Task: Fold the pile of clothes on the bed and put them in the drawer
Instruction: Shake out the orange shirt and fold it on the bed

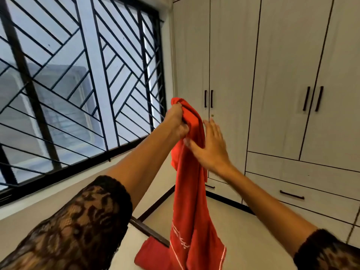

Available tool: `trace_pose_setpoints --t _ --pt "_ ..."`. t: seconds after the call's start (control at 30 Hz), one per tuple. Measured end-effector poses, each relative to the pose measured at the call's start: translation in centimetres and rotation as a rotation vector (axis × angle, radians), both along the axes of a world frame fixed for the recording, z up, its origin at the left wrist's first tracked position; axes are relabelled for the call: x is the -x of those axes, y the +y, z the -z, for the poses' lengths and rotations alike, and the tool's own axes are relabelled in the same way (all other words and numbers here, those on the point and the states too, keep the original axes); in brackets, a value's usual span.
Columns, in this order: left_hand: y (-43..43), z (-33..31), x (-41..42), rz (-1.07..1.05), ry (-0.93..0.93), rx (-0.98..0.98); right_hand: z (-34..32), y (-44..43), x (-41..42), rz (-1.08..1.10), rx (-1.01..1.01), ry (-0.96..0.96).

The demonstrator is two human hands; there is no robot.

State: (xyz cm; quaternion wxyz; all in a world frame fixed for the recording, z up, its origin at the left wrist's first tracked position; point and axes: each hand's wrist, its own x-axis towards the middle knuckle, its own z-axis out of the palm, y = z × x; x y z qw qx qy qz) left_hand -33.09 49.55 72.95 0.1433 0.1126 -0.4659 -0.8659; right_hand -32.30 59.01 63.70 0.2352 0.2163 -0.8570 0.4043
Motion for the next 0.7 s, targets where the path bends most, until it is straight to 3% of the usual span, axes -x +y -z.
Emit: trace_pose_setpoints --t 0.17,0.27,0.33,0.47,0.53,0.6,0.7 --pt "1.8 -2.5 -0.2 0.032 0.147 -0.113 7.8 -0.4 -1.0 0.158 -0.024 -0.319" --pt "1.3 -3.0 -0.5 0.038 0.146 0.013 10.0 0.5 -0.2 0.153 0.252 -0.460" --pt "0.8 -2.3 -0.6 0.091 0.151 0.231 8.9 0.7 0.8 0.116 0.495 -0.539" --pt "-1.4 2.1 -0.5 0.285 0.206 0.952 3.1 1.1 4.2 -0.004 0.862 -0.671" --pt "-1.5 5.5 -1.4 0.440 0.143 1.127 -0.6 1.6 5.8 -0.098 1.027 -0.796" --pt "-1.3 9.1 -1.2 0.508 0.125 1.236 -4.1 2.0 6.5 -0.146 0.992 -0.845" --pt "-1.1 10.7 0.1 0.162 0.193 1.387 -7.5 1.8 5.9 -0.319 0.865 -0.920"
